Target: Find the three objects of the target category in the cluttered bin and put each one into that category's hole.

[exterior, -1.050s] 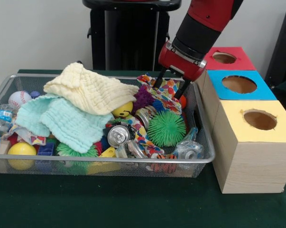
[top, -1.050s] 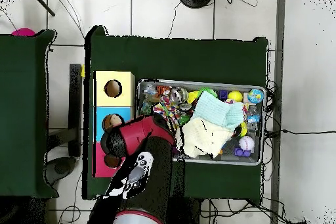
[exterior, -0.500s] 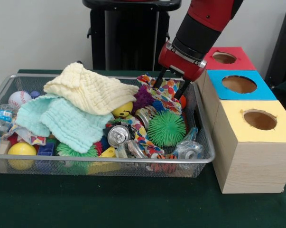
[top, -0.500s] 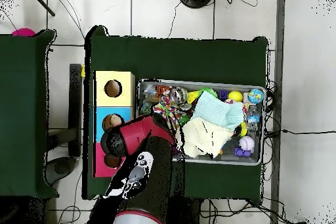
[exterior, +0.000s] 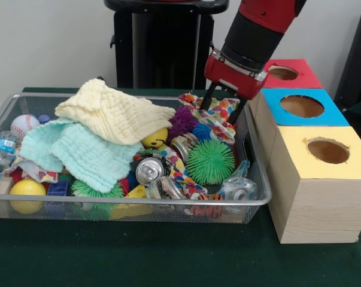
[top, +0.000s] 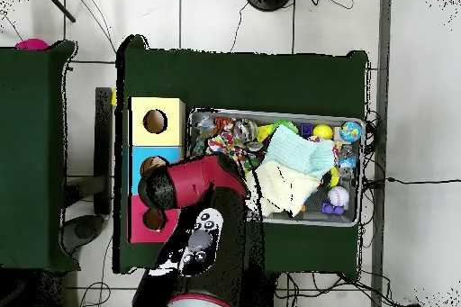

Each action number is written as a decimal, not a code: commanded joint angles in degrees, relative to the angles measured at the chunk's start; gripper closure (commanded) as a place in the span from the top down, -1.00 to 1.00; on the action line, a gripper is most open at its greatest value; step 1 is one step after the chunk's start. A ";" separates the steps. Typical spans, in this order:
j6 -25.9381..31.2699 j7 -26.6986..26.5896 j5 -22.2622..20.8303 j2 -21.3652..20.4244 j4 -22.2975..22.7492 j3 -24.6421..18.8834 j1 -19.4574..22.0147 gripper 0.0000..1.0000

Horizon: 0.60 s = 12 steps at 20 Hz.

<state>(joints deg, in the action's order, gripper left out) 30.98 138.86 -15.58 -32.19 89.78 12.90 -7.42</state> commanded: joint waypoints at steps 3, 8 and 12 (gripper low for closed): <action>1.91 3.09 6.72 -8.14 4.04 -7.72 2.49 1.00; 13.03 3.55 7.18 -11.42 1.27 -3.27 -2.24 1.00; 3.53 3.02 10.28 -5.74 4.21 -9.05 2.95 1.00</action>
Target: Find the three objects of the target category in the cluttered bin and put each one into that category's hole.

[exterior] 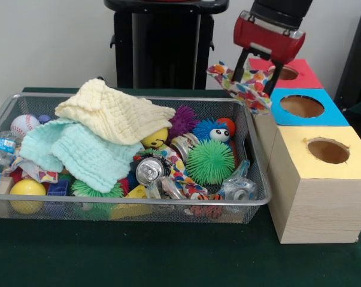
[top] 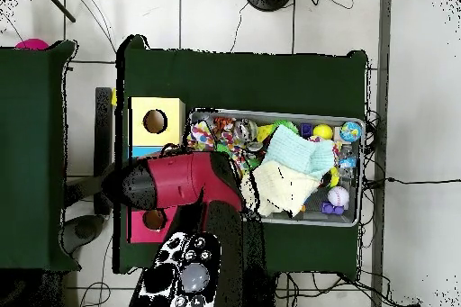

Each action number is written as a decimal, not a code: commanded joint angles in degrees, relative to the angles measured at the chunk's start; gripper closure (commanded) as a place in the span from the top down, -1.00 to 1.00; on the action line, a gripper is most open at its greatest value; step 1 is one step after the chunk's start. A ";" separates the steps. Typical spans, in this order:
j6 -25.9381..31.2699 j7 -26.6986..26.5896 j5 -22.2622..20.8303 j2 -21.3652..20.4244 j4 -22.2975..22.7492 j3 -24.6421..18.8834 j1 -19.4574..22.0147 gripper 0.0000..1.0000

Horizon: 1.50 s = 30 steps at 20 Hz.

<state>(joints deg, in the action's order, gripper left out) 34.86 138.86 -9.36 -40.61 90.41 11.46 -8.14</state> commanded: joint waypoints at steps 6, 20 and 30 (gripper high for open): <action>11.76 2.17 4.17 -2.17 -1.00 -4.09 0.30 1.00; -2.25 1.41 1.47 8.64 -1.27 -7.00 5.09 1.00; -7.22 1.32 0.67 11.57 -0.95 -6.44 5.20 1.00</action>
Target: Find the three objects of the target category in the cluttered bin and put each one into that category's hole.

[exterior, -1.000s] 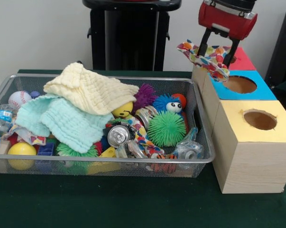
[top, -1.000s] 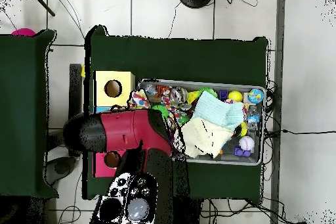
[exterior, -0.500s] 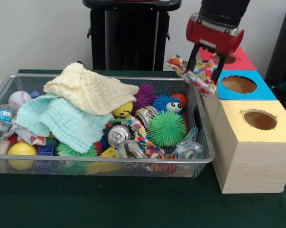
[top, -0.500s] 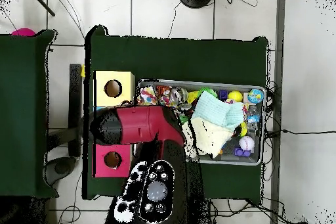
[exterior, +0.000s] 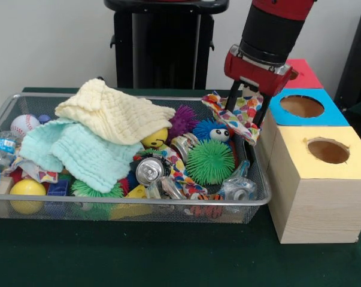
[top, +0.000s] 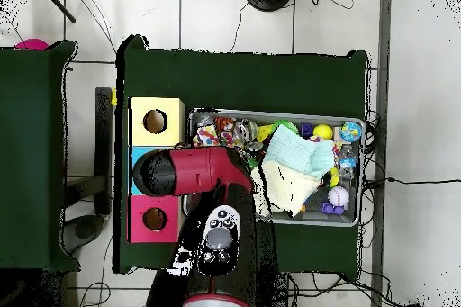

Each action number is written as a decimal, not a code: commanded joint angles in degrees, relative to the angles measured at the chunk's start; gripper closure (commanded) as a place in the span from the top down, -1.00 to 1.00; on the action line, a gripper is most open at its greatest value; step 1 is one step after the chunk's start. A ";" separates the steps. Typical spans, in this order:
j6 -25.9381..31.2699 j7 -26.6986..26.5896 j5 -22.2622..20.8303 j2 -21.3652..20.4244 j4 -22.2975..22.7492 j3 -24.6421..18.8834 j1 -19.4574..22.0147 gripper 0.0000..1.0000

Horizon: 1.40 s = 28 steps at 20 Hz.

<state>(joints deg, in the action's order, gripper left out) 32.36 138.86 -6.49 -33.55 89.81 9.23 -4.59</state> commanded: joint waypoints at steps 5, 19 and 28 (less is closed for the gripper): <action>-1.80 1.38 -2.81 3.46 -0.96 -1.65 0.07 1.00; -3.67 -1.45 -1.97 0.70 3.56 -5.25 4.64 1.00; 9.93 -2.40 -2.09 -10.67 5.30 -1.60 1.00 1.00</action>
<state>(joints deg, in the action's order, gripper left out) 35.53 138.86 -6.49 -39.63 91.01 9.64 -2.83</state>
